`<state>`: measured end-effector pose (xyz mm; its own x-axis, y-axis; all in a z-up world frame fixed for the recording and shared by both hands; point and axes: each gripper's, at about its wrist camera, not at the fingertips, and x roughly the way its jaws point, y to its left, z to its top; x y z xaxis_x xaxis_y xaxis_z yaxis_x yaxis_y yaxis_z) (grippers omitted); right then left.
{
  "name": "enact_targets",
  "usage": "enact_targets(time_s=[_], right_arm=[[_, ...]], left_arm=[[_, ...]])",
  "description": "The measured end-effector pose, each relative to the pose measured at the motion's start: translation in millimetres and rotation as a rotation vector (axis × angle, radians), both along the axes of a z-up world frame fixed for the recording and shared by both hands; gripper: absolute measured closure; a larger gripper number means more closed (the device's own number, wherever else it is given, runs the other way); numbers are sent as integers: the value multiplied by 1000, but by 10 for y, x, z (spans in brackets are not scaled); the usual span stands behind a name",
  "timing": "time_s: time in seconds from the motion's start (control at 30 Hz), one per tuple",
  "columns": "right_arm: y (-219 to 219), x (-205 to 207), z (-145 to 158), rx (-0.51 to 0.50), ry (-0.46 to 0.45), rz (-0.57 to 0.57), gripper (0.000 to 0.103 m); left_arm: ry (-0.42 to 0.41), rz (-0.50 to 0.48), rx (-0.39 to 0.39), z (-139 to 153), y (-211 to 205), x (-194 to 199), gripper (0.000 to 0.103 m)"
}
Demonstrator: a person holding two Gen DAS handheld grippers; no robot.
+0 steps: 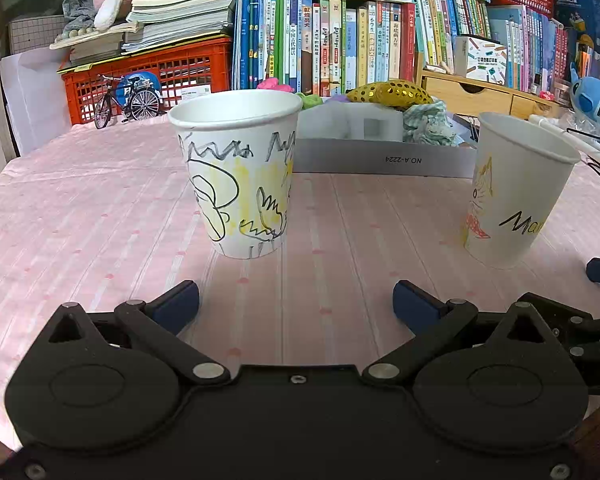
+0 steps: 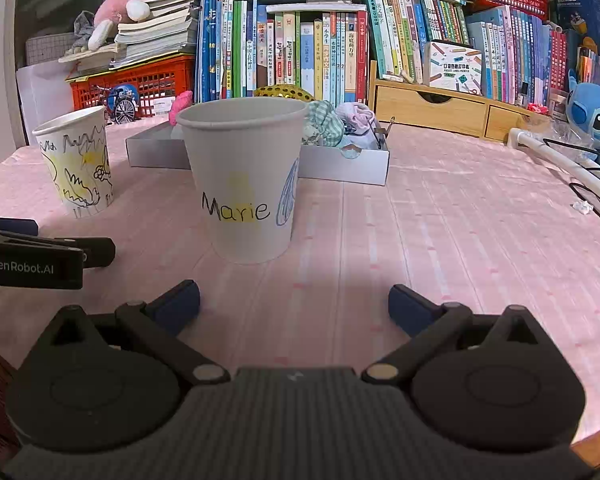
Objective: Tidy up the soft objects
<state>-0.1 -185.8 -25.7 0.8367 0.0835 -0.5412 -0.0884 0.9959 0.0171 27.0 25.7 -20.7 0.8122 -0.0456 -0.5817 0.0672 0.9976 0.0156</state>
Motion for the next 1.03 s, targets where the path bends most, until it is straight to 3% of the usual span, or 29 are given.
enact_targets(time_s=[1.03], right_arm=[[-2, 3, 0, 0, 0, 0, 0]], left_arm=[[-9, -5, 1, -2, 1, -5, 0]])
